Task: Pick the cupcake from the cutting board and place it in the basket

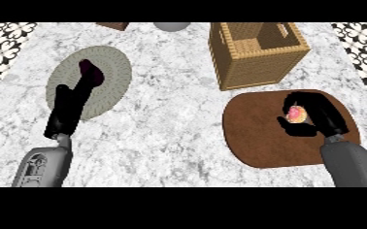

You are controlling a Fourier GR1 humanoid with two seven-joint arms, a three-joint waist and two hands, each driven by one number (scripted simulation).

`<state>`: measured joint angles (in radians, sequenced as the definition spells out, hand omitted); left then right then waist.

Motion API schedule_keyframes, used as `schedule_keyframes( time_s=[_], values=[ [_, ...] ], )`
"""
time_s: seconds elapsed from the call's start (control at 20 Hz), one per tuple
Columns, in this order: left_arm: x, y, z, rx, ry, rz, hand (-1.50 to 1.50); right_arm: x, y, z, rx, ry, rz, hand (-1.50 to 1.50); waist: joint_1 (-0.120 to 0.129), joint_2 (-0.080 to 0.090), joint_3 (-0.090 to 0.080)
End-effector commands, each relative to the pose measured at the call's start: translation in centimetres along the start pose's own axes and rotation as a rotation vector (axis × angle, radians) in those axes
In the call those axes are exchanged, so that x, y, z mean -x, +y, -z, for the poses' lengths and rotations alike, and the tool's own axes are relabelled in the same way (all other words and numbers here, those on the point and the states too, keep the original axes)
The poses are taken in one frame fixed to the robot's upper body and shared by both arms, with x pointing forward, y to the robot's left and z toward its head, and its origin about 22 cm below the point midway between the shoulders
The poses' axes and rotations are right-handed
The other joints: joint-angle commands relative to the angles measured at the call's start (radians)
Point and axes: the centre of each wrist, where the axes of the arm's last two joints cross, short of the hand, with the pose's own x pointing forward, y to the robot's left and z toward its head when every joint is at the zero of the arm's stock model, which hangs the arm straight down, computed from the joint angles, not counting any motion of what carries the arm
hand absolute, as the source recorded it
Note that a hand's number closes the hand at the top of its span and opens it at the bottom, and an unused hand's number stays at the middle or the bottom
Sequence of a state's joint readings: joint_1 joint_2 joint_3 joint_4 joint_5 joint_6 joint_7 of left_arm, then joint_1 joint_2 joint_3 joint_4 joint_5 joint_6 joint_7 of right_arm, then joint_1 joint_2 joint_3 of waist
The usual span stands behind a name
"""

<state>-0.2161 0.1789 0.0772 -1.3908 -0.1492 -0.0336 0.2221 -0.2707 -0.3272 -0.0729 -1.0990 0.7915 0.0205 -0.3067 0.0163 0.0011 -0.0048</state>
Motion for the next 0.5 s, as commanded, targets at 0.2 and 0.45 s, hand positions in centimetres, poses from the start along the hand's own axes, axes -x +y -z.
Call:
schedule_keyframes(
  time_s=[0.2, 0.45],
  values=[
    [-2.7, -2.4, 1.1, 0.105, -0.079, 0.018, 0.0, -15.9, 5.6, 8.0, -0.121, 0.06, -0.303, 1.5, 0.136, 0.019, -0.006],
    [-3.4, -3.8, 1.7, 0.13, -0.061, 0.026, 0.0, -23.9, 6.3, 10.2, -0.093, 0.12, -0.498, 1.5, 0.131, 0.017, 0.003]
  ],
)
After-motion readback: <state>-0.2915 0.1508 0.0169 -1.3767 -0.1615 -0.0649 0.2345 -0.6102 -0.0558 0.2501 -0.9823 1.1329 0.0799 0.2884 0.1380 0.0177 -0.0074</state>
